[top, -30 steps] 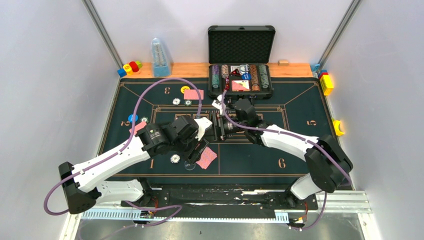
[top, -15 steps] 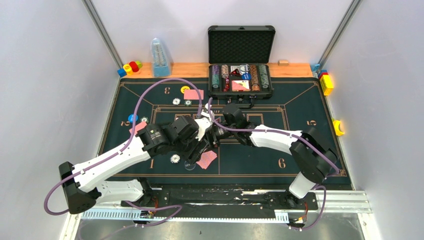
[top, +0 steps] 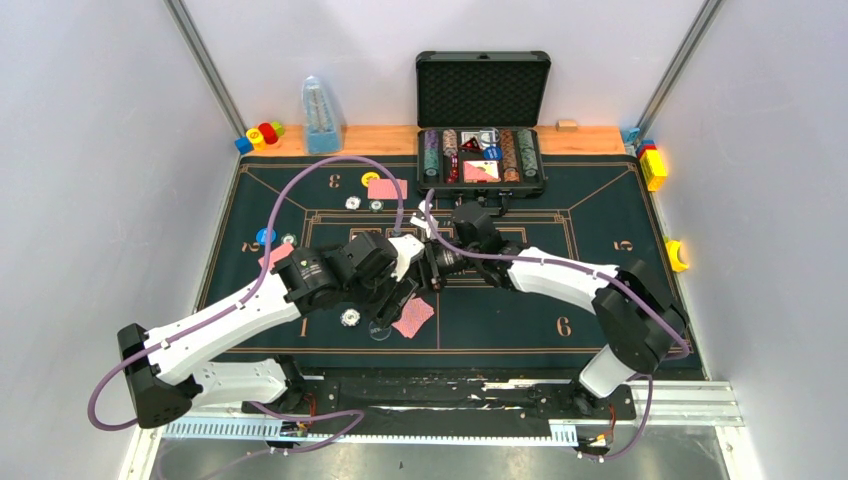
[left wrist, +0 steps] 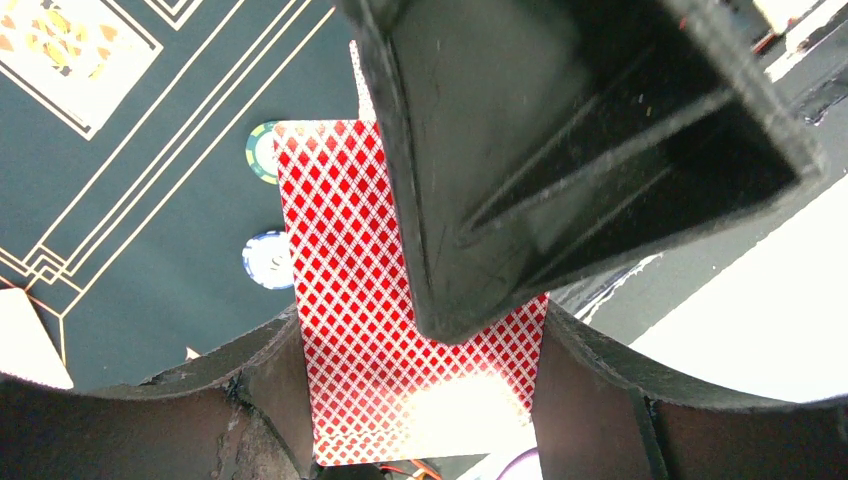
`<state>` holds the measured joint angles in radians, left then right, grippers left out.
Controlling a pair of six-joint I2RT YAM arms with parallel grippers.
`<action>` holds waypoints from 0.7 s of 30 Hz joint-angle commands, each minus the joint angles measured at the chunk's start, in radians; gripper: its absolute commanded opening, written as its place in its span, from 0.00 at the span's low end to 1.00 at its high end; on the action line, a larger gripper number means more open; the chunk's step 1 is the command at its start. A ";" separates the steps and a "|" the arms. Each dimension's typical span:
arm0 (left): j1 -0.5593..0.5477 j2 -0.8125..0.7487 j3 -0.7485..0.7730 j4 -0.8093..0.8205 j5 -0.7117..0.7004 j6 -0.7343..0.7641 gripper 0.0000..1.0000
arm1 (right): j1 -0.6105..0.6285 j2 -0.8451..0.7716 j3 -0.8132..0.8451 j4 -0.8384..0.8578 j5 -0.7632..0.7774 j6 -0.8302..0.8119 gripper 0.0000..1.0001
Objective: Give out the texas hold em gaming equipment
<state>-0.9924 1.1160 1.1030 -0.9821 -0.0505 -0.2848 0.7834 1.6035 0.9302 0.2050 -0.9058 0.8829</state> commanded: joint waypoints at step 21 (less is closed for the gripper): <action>0.001 -0.026 0.011 0.035 0.015 0.018 0.00 | -0.026 -0.148 0.045 -0.190 0.097 -0.156 0.56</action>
<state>-0.9928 1.1107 1.1030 -0.9821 -0.0486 -0.2844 0.7582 1.4979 0.9325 0.0689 -0.8524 0.7834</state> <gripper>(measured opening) 0.718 0.585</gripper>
